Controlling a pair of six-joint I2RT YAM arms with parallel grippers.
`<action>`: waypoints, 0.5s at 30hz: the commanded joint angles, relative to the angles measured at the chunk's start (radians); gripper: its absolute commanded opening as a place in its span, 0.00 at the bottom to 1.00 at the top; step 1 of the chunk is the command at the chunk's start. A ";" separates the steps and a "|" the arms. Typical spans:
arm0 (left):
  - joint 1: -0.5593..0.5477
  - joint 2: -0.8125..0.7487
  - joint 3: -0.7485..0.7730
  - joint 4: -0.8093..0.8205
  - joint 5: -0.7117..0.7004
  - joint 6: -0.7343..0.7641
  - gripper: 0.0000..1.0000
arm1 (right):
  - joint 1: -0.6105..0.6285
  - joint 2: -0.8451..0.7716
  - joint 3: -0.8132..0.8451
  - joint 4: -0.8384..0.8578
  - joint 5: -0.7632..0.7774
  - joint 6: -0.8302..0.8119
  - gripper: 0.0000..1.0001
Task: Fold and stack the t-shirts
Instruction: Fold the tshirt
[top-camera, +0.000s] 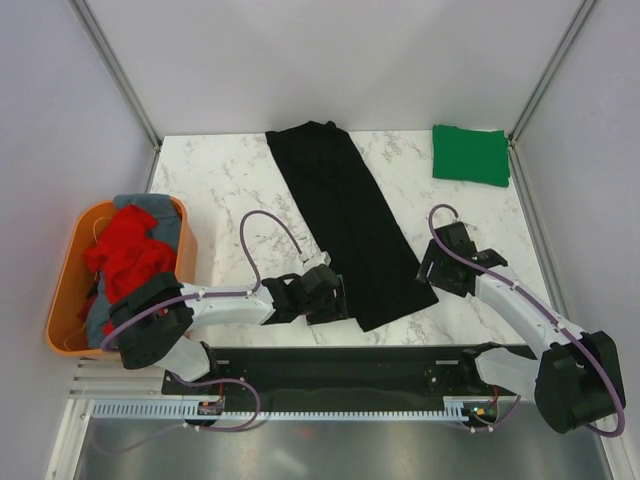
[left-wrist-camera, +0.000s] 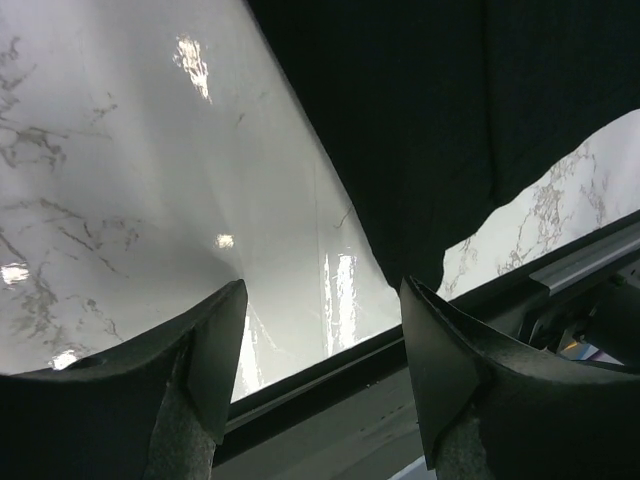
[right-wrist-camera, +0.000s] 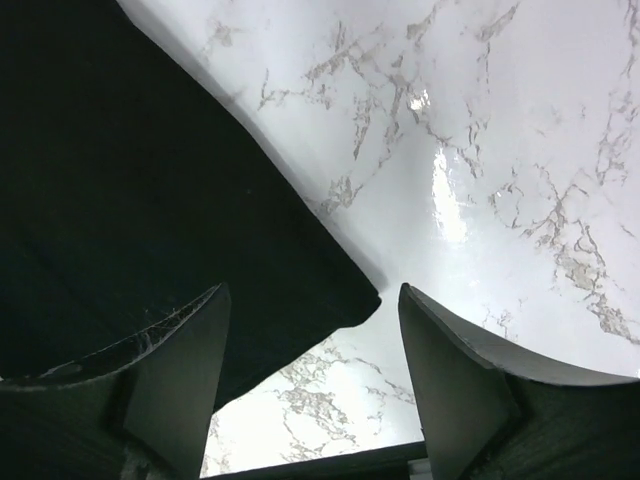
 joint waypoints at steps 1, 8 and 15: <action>-0.028 0.039 0.035 0.047 -0.039 -0.097 0.70 | -0.004 -0.013 -0.045 0.035 0.005 0.007 0.75; -0.072 0.037 0.052 0.049 -0.109 -0.132 0.70 | -0.004 -0.013 -0.126 0.086 -0.030 0.042 0.71; -0.091 0.077 0.075 0.046 -0.137 -0.155 0.70 | -0.004 -0.011 -0.161 0.124 -0.039 0.067 0.57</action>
